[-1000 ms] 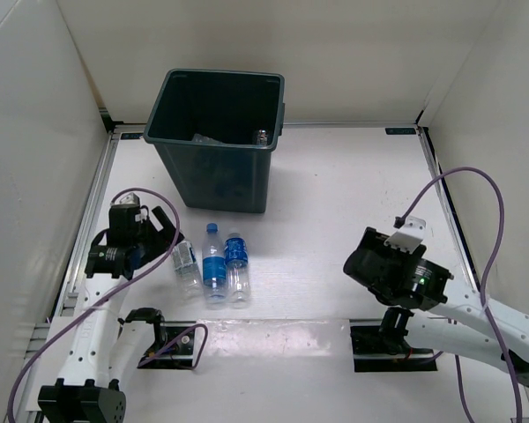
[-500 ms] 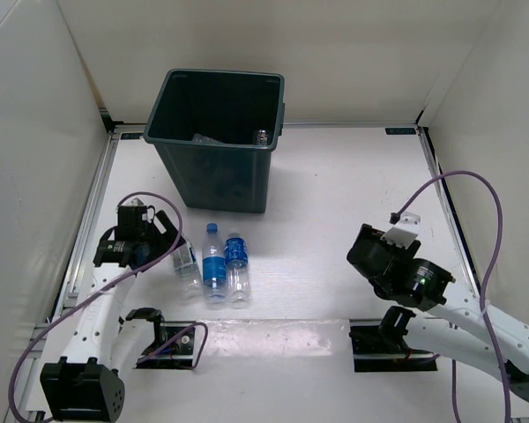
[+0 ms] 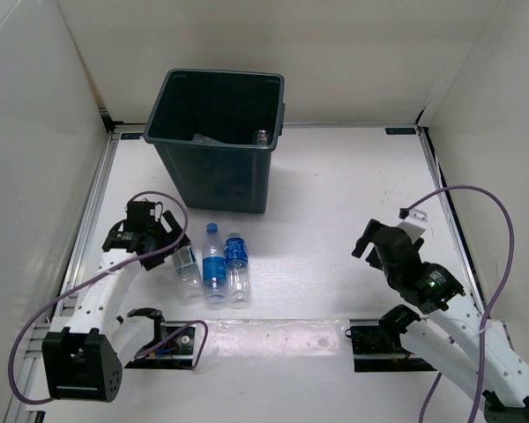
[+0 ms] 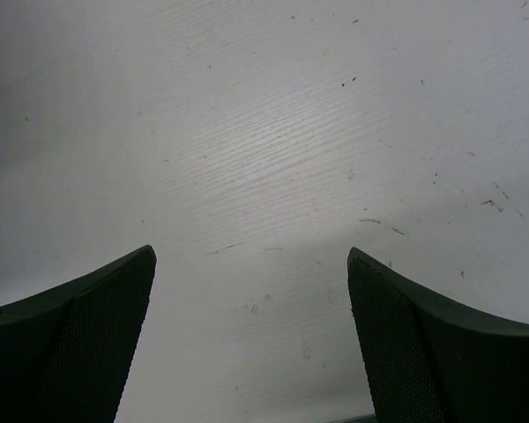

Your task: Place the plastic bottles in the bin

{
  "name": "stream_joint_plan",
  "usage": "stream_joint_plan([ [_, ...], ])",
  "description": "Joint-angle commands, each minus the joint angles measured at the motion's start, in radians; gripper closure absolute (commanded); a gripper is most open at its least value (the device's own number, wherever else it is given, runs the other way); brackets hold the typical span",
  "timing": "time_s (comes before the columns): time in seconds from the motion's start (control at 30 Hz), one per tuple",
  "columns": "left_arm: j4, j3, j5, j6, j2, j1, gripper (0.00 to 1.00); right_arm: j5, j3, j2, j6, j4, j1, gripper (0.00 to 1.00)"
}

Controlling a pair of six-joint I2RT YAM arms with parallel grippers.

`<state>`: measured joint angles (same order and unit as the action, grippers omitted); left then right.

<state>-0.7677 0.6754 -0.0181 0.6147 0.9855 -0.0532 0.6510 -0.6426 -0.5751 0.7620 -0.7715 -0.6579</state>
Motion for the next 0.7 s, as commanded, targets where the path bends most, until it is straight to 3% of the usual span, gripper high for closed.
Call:
stream_joint_plan([
  [0.0,0.042,-0.01,0.009,0.013,0.015,-0.011,0.0,-0.128,0.012,0.012,-0.078,0.072,0.059,0.1],
  [0.67,0.067,-0.007,0.015,0.011,0.097,-0.05,0.0,-0.166,0.021,-0.006,-0.096,0.1,0.063,0.1],
])
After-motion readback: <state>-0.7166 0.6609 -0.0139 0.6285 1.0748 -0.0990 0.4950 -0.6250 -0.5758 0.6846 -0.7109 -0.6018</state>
